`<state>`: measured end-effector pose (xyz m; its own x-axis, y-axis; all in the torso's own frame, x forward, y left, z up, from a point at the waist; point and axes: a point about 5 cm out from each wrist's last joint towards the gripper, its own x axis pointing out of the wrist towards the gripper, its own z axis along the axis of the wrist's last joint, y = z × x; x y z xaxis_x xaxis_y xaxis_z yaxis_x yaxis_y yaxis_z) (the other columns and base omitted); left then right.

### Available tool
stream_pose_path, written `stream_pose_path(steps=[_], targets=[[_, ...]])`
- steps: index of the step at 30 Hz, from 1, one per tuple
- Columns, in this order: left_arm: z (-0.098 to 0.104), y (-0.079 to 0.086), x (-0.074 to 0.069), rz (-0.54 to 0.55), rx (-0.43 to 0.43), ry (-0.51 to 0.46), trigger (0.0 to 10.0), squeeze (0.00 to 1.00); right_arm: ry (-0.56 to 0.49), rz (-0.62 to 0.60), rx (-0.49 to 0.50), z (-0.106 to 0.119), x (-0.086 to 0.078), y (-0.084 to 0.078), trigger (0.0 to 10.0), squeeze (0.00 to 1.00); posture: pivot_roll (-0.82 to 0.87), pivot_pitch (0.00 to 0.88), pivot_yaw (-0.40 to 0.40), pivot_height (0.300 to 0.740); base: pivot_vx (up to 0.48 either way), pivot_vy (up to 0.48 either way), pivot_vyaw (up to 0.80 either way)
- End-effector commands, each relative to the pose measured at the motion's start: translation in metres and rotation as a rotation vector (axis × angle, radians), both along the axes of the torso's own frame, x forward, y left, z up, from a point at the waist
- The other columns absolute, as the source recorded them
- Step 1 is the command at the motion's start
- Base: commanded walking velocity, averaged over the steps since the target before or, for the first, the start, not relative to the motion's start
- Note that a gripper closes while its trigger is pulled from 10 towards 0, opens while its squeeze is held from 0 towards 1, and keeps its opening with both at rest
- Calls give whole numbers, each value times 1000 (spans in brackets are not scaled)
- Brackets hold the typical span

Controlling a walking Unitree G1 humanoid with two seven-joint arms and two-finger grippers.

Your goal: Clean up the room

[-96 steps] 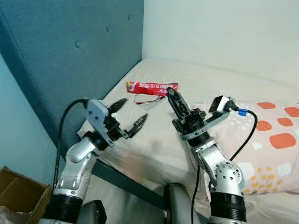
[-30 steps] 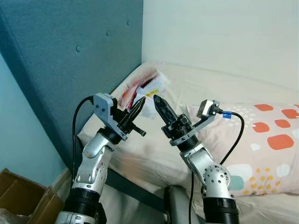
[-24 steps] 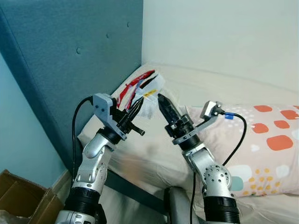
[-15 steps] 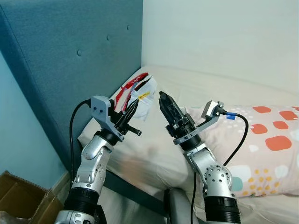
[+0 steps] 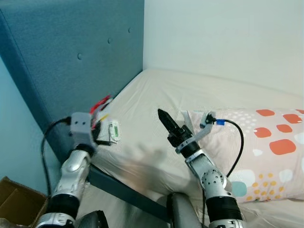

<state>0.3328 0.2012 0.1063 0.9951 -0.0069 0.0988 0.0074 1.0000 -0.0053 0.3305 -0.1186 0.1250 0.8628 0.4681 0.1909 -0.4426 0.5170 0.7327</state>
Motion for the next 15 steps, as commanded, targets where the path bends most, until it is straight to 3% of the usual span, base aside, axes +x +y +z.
stream_pose_path(steps=[1,2,15], targets=[[-10,5,-4,28,15,39,4863,0,44,3,-60,-11,-1,3,10000,0,-92,29,-28,555,0,0,0],[-15,5,-6,38,7,57,10000,0,71,-18,-75,-18,0,-1,10000,0,-94,24,-21,560,0,0,0],[-43,-6,-10,46,-40,176,10000,0,214,-88,-204,-61,-7,-21,10000,0,-84,31,-21,600,0,0,0]])
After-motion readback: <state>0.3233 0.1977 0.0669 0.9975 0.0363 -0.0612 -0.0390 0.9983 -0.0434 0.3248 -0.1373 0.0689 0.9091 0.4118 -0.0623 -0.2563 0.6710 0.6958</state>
